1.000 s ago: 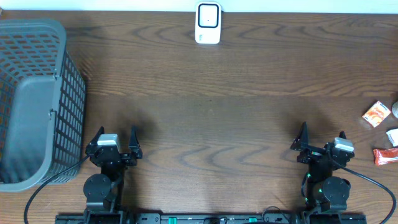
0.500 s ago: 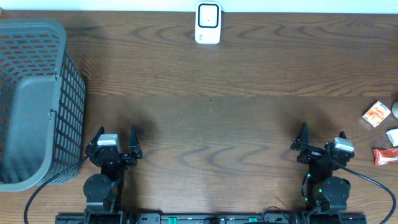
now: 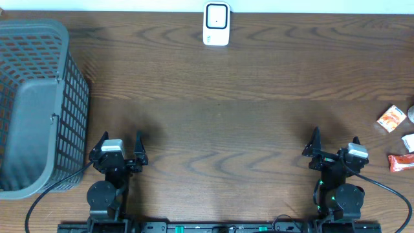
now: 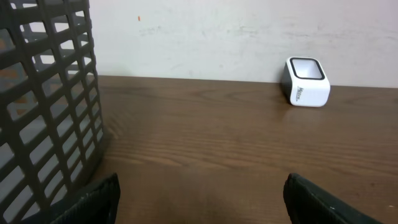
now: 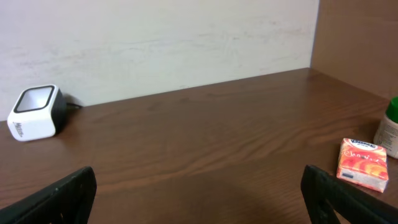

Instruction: Scan the item barcode

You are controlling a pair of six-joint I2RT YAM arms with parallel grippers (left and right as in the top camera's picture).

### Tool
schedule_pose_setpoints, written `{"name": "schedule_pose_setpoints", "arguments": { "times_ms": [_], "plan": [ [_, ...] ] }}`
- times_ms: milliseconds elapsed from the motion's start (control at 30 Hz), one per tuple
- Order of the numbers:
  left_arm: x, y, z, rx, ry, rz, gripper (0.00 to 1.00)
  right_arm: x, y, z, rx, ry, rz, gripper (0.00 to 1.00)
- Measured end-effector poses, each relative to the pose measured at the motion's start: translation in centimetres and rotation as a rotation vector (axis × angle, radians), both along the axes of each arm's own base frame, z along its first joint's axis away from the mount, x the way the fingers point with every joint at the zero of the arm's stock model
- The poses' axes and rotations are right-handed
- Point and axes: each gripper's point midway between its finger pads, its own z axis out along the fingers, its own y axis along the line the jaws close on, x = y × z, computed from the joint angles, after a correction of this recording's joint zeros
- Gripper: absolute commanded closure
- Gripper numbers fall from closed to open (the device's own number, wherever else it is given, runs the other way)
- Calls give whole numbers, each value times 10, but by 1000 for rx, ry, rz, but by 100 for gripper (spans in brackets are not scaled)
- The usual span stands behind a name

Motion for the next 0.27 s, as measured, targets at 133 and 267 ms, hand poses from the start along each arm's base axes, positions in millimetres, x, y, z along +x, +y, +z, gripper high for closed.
{"name": "schedule_pose_setpoints", "arguments": {
  "times_ms": [133,267],
  "plan": [
    [0,0,0,0,0,0,16,0,0,0,0,0,0,1],
    [0,0,0,0,0,0,16,0,0,0,0,0,0,1]
  ]
}}
